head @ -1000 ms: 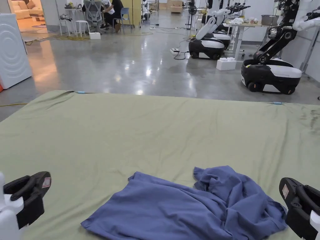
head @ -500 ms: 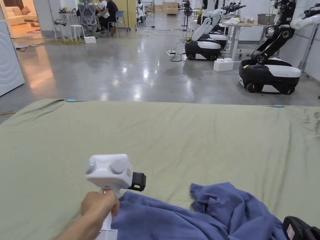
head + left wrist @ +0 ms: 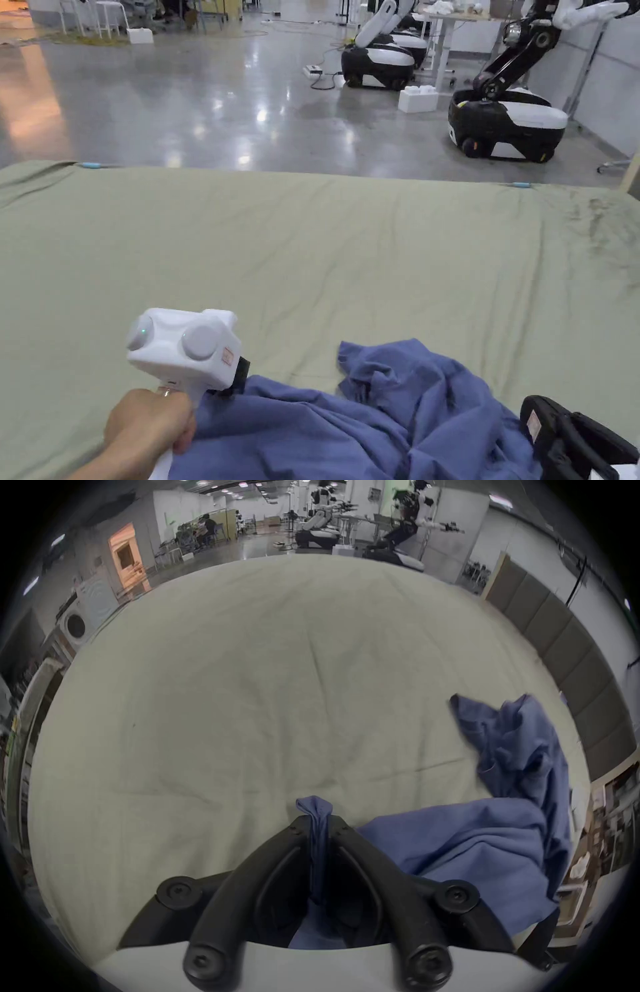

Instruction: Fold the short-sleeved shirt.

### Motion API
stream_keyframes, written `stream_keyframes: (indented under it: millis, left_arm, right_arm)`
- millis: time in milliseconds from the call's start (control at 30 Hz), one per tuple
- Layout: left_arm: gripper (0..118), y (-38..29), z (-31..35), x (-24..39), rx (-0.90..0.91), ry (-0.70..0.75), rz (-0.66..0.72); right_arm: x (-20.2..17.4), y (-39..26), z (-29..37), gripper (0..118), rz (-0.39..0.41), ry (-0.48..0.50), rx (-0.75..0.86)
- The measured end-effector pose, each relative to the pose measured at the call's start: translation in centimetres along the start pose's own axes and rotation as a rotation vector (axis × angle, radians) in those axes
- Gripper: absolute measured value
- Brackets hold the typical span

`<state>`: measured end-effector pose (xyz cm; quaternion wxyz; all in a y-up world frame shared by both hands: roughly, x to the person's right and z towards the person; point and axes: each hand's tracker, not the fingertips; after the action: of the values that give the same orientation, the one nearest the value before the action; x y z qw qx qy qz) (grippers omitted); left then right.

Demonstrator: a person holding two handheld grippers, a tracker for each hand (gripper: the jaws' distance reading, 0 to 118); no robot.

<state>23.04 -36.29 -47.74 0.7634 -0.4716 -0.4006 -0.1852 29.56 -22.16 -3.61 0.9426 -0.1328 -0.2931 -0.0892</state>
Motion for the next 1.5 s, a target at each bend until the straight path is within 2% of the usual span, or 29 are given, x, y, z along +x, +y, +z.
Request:
stream_keyframes:
  millis: [67,133,167,233,267,333,400,467,500,567,600,633,667,700,733,767,833,900,933,1033,1133,1167,1300,1367,1500]
  left_arm:
    - [7,0.2,1.0,-1.1,0.029,0.009,0.01]
    - [7,-0.1,2.4,-2.2,0.056,-0.054,0.079]
    - [7,-0.1,3.2,-2.7,0.063,-0.08,0.101]
    - [7,-0.9,4.8,-3.2,0.088,-0.106,0.112]
    - [7,-1.4,5.4,-3.2,0.093,-0.103,0.102]
    - [7,-2.1,6.5,-3.4,0.111,-0.109,0.1]
    - [7,-2.8,7.1,-3.5,0.115,-0.137,0.106]
    - [7,-3.3,7.8,-3.4,0.121,-0.143,0.12]
    - [7,-3.5,8.0,-3.4,0.126,-0.146,0.124]
    - [7,-3.4,7.6,-3.8,0.125,-0.149,0.121]
    - [7,-3.5,7.6,-3.9,0.125,-0.148,0.123]
    - [7,-3.5,7.6,-4.0,0.128,-0.15,0.121]
    - [7,-3.4,7.5,-4.1,0.124,-0.152,0.116]
    - [7,-3.2,7.4,-4.2,0.12,-0.154,0.115]
    - [7,-3.2,7.4,-4.4,0.121,-0.157,0.117]
    - [7,-3.1,7.4,-4.5,0.124,-0.161,0.121]
    - [7,-2.9,7.5,-4.8,0.126,-0.169,0.134]
    - [7,-2.7,7.8,-5.1,0.146,-0.171,0.146]
    - [7,-2.6,8.4,-5.2,0.154,-0.174,0.156]
    - [7,-2.5,10.5,-5.8,0.193,-0.193,0.179]
    - [7,-2.4,13.9,-6.4,0.261,-0.186,0.18]
    - [7,-2.2,15.0,-7.0,0.296,-0.156,0.18]
    - [7,-1.9,19.9,-9.7,0.374,-0.156,0.251]
    - [7,-1.7,22.2,-10.8,0.419,-0.119,0.247]
    - [7,-1.2,25.9,-12.6,0.489,-0.087,0.237]
  right_arm:
    - [0.2,1.0,-0.2,5,0.009,0.002,0.012]
    - [0.6,2.8,-1.7,9,0.039,0.006,0.022]
    - [0.8,3.9,-3.0,33,0.079,0.001,0.009]
    - [1.3,6.3,-7.9,107,0.122,-0.016,-0.004]
    - [2.3,6.8,-11.5,118,0.132,-0.027,-0.052]
    - [3.6,7.3,-18.9,118,0.129,-0.002,-0.163]
    - [5.0,5.5,-27.2,118,0.149,-0.007,-0.417]
    - [6.4,2.2,-33.5,116,0.135,-0.027,-0.69]
    - [7.1,0.4,-35.2,104,0.098,-0.013,-0.762]
    - [8.0,-2.9,-37.6,65,0.054,0.006,-0.889]
    - [8.3,-4.0,-37.7,64,0.041,-0.007,-0.92]
    - [8.7,-4.6,-37.5,63,-0.01,0.022,-0.911]
    - [9.0,-4.1,-36.6,61,-0.046,0.009,-0.83]
    - [9.5,-3.2,-36.4,43,-0.124,0.022,-0.837]
    - [10.1,-2.7,-36.1,8,-0.207,0.109,-0.831]
    - [9.9,-2.2,-35.3,7,-0.204,0.114,-0.802]
    - [8.3,-1.0,-33.5,7,-0.078,0.115,-0.819]
    - [7.7,0.3,-31.7,7,-0.012,0.061,-0.721]
    - [7.4,1.4,-30.8,7,-0.011,0.066,-0.682]
    - [7.0,3.9,-27.7,7,-0.078,0.139,-0.613]
    - [6.5,6.5,-24.0,7,0.016,0.107,-0.522]
    - [6.5,7.2,-22.7,7,0.025,0.097,-0.493]
    - [7.8,10.2,-18.3,7,-0.041,0.07,-0.375]
    - [8.6,11.5,-16.7,7,-0.043,0.067,-0.35]
    - [10.1,13.7,-14.7,7,-0.125,0.045,-0.274]
